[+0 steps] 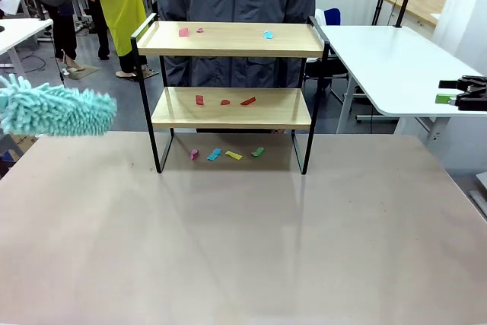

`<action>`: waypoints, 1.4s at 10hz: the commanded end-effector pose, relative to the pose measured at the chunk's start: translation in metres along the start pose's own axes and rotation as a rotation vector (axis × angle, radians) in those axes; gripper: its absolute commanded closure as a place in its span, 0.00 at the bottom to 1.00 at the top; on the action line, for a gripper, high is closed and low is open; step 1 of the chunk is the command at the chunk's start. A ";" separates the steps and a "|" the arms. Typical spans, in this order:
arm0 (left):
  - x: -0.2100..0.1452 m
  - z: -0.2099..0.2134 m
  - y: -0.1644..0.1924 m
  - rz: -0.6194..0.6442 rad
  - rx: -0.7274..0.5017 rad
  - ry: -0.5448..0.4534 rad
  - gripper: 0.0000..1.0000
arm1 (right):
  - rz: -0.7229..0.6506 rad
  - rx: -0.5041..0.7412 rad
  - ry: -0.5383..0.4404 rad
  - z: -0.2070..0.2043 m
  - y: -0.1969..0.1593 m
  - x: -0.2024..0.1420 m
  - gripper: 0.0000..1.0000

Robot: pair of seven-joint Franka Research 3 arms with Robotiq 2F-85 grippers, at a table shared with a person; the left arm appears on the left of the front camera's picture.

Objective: Clean the shelf.
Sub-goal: Clean the specific section of the Shelf indicated by the human with the Duster.

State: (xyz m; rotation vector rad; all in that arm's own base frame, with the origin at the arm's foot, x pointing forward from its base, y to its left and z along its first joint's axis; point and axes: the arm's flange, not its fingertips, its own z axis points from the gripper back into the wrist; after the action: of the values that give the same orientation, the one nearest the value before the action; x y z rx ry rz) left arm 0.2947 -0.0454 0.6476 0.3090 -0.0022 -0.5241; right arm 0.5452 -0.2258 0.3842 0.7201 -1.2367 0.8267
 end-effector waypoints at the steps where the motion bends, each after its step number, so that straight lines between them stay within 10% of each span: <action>1: -0.002 0.015 -0.009 -0.244 -0.079 0.020 0.87 | 0.005 0.002 -0.002 -0.002 0.001 0.003 0.00; 6: 0.000 0.011 -0.040 -0.682 -0.155 0.063 0.87 | 0.005 0.002 -0.002 -0.002 0.001 0.003 0.00; 14: 0.007 0.005 -0.048 -0.688 -0.133 0.082 0.87 | 0.005 0.002 -0.002 -0.002 0.001 0.003 0.00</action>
State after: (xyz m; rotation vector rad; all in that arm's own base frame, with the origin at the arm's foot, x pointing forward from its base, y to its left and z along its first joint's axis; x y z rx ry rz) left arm 0.2792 -0.0901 0.6369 0.1962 0.2218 -1.1979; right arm 0.5452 -0.2257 0.3842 0.7202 -1.2367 0.8267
